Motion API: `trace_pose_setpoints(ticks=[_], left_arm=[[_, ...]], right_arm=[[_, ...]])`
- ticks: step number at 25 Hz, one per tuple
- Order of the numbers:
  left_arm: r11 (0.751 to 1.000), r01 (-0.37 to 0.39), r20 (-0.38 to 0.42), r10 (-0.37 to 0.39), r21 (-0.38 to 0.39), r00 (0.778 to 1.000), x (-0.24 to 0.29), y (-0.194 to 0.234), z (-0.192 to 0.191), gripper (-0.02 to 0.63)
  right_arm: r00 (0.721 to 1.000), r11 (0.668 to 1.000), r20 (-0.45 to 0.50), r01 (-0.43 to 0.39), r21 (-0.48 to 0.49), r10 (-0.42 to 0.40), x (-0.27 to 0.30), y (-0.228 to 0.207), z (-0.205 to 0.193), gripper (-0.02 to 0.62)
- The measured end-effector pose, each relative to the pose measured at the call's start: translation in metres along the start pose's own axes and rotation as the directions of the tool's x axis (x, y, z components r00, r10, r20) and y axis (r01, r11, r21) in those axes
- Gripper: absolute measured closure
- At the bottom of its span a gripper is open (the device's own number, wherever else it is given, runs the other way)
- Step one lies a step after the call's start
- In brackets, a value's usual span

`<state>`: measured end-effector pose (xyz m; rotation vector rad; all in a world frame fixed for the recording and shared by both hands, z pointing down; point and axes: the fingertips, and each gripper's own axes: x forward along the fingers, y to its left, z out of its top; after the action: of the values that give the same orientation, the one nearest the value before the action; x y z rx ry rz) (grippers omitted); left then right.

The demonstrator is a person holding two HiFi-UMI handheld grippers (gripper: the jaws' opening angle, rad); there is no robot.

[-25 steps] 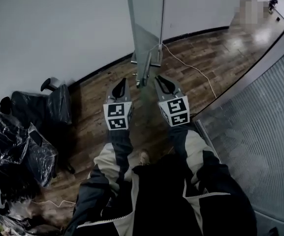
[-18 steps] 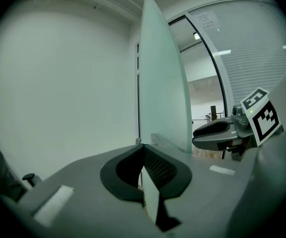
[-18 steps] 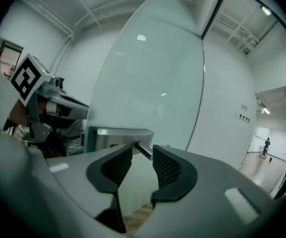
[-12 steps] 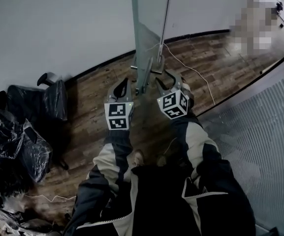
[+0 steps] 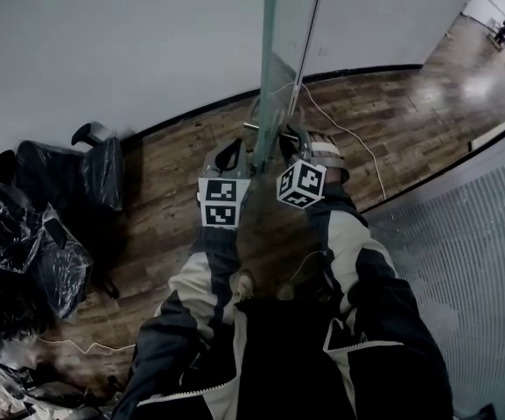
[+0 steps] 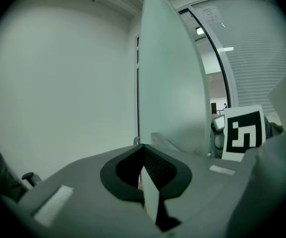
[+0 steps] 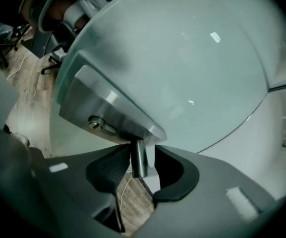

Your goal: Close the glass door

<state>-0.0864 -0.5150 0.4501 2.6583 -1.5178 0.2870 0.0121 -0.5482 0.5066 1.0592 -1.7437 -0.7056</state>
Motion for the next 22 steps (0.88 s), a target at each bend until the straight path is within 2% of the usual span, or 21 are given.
trace_pose_setpoints(ticks=[2, 4, 14, 22], left_arm=[[1.0, 0.004, 0.0, -0.004, 0.0, 1.0, 0.001, -0.001, 0.001, 0.604], [1.0, 0.008, 0.0, -0.008, 0.006, 1.0, 0.001, -0.001, 0.001, 0.604], [1.0, 0.019, 0.0, -0.019, 0.016, 1.0, 0.008, 0.001, 0.006, 0.604], [0.997, 0.067, 0.005, -0.067, 0.027, 0.998, 0.017, -0.026, 0.009, 0.604]], right_arm=[[1.0, 0.999, -0.014, 0.006, -0.049, -0.007, 0.004, 0.005, 0.0, 0.47], [1.0, 0.997, -0.017, 0.018, -0.07, -0.019, 0.005, 0.007, 0.0, 0.481], [1.0, 1.0, 0.005, 0.016, -0.026, -0.016, 0.003, 0.002, -0.008, 0.477], [1.0, 1.0, -0.025, 0.018, 0.016, -0.018, -0.014, -0.005, -0.043, 0.468]])
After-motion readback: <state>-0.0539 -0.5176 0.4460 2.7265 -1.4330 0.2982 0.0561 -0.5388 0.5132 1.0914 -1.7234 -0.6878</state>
